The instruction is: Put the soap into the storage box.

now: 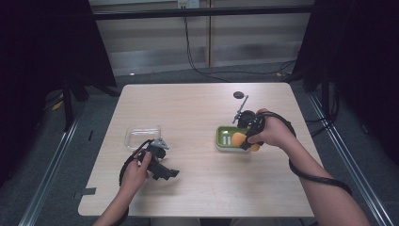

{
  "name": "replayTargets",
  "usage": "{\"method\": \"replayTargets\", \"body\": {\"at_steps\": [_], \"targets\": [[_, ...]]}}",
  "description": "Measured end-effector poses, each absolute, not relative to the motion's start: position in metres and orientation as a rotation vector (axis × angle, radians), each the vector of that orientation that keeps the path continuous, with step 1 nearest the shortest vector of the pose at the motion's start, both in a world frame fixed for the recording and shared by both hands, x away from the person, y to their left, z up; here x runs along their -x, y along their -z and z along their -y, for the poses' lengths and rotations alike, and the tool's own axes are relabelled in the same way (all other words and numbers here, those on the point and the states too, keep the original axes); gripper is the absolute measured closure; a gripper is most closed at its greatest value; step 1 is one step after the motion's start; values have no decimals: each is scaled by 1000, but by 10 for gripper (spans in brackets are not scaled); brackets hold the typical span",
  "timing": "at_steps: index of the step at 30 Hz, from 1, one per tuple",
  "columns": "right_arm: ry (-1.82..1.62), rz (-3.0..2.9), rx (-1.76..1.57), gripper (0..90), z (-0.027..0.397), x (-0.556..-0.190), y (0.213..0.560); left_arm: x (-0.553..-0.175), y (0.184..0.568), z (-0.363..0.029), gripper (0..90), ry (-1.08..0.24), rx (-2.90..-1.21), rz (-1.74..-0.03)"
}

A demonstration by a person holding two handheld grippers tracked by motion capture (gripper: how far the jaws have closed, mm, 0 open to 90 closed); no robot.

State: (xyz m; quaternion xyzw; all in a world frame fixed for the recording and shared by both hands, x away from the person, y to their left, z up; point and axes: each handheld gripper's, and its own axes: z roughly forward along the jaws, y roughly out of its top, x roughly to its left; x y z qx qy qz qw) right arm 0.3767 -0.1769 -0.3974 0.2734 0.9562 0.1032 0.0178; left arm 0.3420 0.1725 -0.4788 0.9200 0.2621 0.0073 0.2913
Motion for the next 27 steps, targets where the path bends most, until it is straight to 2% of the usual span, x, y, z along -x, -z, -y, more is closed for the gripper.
{"method": "replayTargets", "body": {"at_steps": [3,5,10,13,27], "targets": [[-321,-2967,-868,501,177,-378,397,-340,480,-171,42,-17,-2412,-741],[-326,-2967,-860,501,177,-380,397,-342,479,-173,42,-19,-2453,-696],[-320,-2969,-866,501,177,-383,398,-340,480,-171,42,-15,-2407,-746],[-323,-2962,-875,501,177,-384,398,-342,479,-172,42,-20,-2444,-706],[-330,-2958,-870,501,175,-392,401,-341,481,-171,42,-16,-2403,-738]]}}
